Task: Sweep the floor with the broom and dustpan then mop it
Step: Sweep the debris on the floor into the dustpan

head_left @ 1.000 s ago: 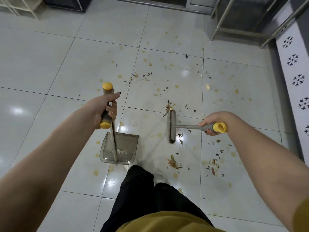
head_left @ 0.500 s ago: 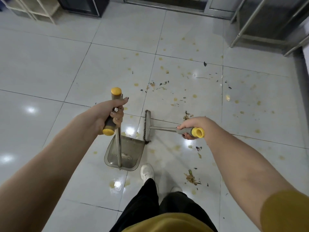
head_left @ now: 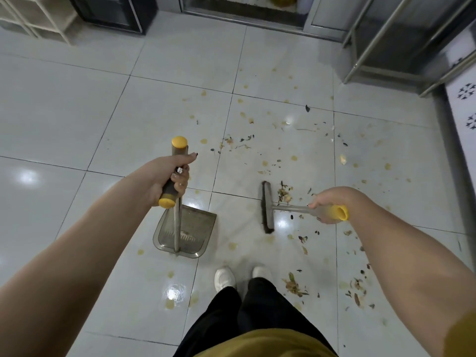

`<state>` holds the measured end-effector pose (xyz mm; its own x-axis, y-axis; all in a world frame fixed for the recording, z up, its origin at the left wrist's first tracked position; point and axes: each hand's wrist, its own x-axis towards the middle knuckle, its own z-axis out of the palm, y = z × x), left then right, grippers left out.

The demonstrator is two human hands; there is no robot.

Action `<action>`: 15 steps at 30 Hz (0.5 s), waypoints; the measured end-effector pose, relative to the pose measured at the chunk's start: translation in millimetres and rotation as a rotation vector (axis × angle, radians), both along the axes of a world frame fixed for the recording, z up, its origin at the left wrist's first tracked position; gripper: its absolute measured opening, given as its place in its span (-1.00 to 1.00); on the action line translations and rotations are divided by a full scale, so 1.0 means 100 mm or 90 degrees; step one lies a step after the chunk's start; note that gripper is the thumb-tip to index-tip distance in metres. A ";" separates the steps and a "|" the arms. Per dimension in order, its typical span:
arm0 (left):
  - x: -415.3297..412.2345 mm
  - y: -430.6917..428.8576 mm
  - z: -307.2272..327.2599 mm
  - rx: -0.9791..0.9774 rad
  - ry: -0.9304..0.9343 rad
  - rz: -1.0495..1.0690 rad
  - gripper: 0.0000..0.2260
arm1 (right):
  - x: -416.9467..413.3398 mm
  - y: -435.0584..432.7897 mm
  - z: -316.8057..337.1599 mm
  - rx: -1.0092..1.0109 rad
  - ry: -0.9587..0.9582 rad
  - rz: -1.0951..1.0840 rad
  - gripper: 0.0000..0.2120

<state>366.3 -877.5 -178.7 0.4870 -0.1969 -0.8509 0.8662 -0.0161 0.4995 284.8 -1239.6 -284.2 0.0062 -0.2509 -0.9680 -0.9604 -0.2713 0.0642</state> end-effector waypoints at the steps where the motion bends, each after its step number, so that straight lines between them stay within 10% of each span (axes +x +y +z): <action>1: 0.04 -0.01 0.01 0.000 -0.004 0.001 -0.73 | 0.04 0.01 0.02 -0.010 -0.003 0.008 -0.81; 15: 1.06 -0.28 0.09 -0.010 -0.041 0.048 -0.75 | 1.51 -0.40 0.30 0.094 -0.091 -0.035 -0.72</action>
